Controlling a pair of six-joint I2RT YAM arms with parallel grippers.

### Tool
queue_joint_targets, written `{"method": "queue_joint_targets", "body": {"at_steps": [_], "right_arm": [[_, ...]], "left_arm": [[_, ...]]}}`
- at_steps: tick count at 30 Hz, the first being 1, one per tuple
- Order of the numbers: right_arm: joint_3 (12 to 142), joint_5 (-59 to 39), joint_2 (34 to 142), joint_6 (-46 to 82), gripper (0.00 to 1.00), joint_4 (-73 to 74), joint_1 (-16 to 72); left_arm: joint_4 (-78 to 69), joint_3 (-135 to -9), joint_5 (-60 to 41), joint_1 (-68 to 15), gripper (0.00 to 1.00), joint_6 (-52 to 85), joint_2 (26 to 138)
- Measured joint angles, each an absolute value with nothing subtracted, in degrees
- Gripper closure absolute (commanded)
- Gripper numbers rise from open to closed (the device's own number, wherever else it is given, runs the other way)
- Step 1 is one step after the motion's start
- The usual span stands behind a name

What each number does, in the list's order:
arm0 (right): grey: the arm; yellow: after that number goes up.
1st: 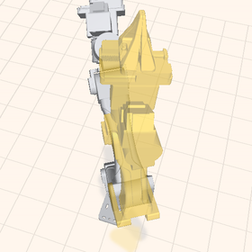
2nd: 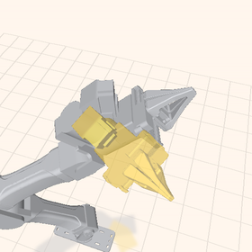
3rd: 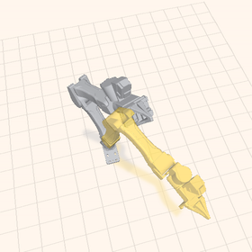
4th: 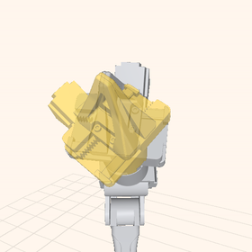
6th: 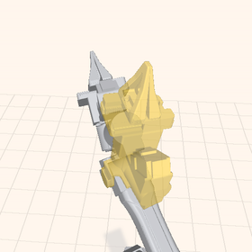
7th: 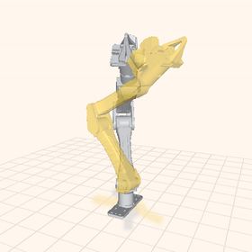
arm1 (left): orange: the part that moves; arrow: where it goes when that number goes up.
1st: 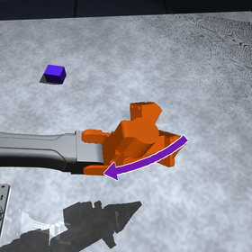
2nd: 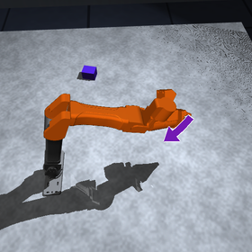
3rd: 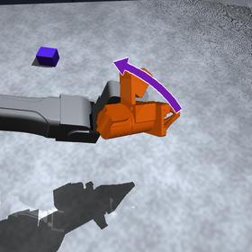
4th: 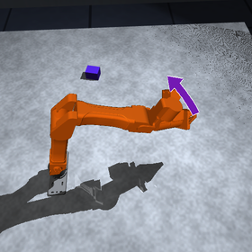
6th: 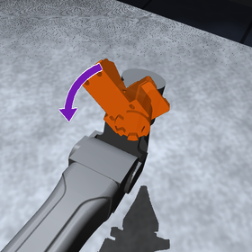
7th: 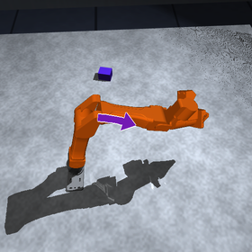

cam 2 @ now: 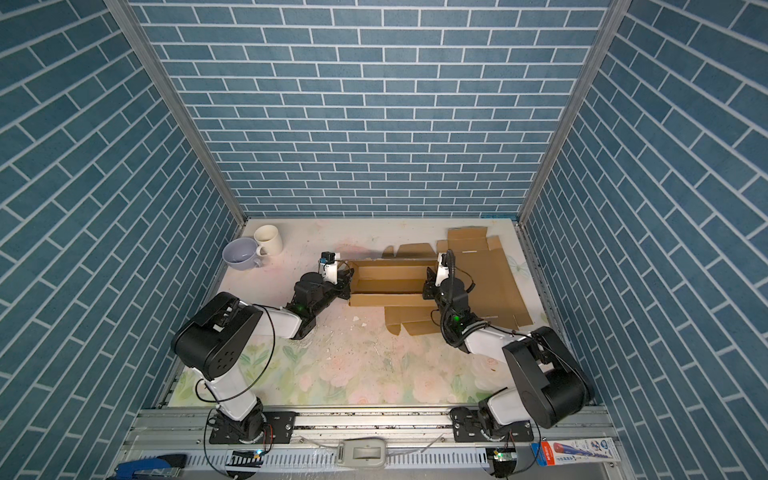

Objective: Fold the paper box

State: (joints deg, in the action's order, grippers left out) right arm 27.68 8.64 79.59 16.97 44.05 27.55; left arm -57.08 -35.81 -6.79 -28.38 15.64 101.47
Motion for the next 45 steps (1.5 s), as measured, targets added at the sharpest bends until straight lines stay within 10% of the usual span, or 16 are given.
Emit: {"method": "queue_joint_targets", "body": {"at_steps": [18,35,45], "right_arm": [[47.81,-12.32,53.78,-0.47,0.43,-16.51,22.22],[84.29,-4.78,86.91,-29.10,0.44,-44.62,33.98],[94.02,-2.33,96.82,-37.12,0.75,-49.47,36.49]], "left_arm": [[-59.22,-34.35,-6.68,-28.91,1.00,12.58,101.62],[-61.39,-33.98,-6.70,-28.91,1.00,10.59,102.76],[-61.54,-33.80,-6.72,-28.91,1.00,9.58,102.76]]}}
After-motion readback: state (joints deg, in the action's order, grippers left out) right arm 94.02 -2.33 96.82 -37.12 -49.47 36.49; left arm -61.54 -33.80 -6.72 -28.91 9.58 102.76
